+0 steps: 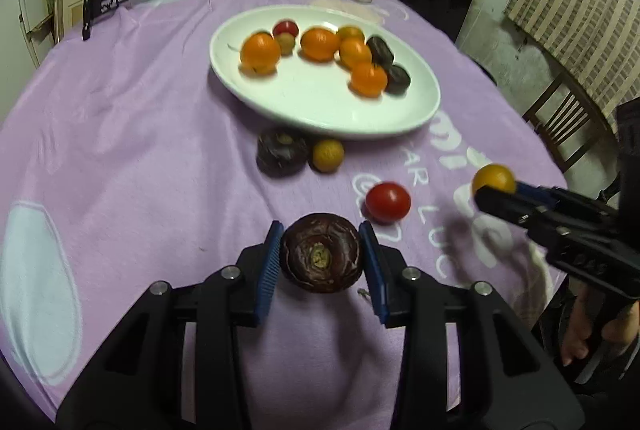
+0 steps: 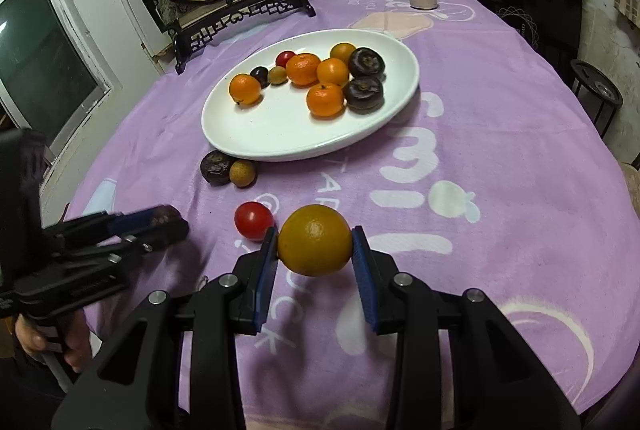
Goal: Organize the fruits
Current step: 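Place the yellow tomato on the plate with the right tool while the left tool places the mangosteen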
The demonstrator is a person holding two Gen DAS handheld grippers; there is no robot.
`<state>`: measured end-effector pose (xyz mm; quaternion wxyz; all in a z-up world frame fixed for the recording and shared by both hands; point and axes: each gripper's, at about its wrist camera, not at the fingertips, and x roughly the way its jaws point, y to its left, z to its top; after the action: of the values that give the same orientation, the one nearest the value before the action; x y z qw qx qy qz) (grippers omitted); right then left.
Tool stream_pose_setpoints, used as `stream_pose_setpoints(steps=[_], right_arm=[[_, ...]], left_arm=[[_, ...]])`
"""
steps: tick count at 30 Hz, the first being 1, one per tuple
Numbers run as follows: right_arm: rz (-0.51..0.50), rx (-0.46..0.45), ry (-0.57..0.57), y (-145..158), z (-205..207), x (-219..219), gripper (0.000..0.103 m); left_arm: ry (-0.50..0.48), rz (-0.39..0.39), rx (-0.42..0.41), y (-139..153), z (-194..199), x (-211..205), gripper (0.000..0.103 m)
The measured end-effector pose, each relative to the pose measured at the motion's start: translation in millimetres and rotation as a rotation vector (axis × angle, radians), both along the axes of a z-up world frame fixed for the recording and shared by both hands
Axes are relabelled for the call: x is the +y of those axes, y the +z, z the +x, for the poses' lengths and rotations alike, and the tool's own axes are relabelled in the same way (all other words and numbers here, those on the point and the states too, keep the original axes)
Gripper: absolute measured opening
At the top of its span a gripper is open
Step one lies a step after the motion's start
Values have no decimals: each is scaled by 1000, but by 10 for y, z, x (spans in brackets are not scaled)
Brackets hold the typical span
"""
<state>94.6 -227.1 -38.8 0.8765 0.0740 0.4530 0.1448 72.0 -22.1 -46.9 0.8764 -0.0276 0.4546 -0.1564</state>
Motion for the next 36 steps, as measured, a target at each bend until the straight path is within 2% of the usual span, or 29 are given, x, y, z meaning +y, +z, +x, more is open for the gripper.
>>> stream_pose_setpoints(steps=[5, 10, 16, 18, 20, 25, 27, 28, 29, 33, 36], right_arm=[[-17, -16, 19, 78, 193, 81, 37], [-36, -48, 36, 204, 658, 158, 37], [-100, -68, 121, 187, 1283, 463, 37], [-135, -71, 125, 125, 1389, 518, 37], [-146, -62, 120, 45, 1470, 504, 37], [-100, -44, 113, -13, 1595, 439, 37], [-114, -59, 113, -12, 1610, 458, 42], [-123, -66, 104, -2, 1598, 464, 57], [-126, -74, 94, 15, 1581, 452, 59], [-107, -93, 94, 179, 1385, 401, 59], [-99, -98, 90, 278, 1175, 363, 60]], left_arm=[[8, -7, -42, 246, 257, 113, 39], [-7, -4, -95, 548, 830, 11, 39], [70, -20, 5, 398, 1668, -99, 39], [75, -30, 23, 332, 1774, -113, 39], [69, -29, 34, 273, 1848, -148, 39], [46, -29, 31, 191, 1942, -203, 40], [44, -31, 21, 190, 1949, -221, 41], [50, -34, 12, 206, 1936, -208, 52], [58, -40, 3, 230, 1919, -191, 65], [76, -59, -44, 420, 1755, -91, 67], [92, -56, -79, 548, 1491, 20, 75]])
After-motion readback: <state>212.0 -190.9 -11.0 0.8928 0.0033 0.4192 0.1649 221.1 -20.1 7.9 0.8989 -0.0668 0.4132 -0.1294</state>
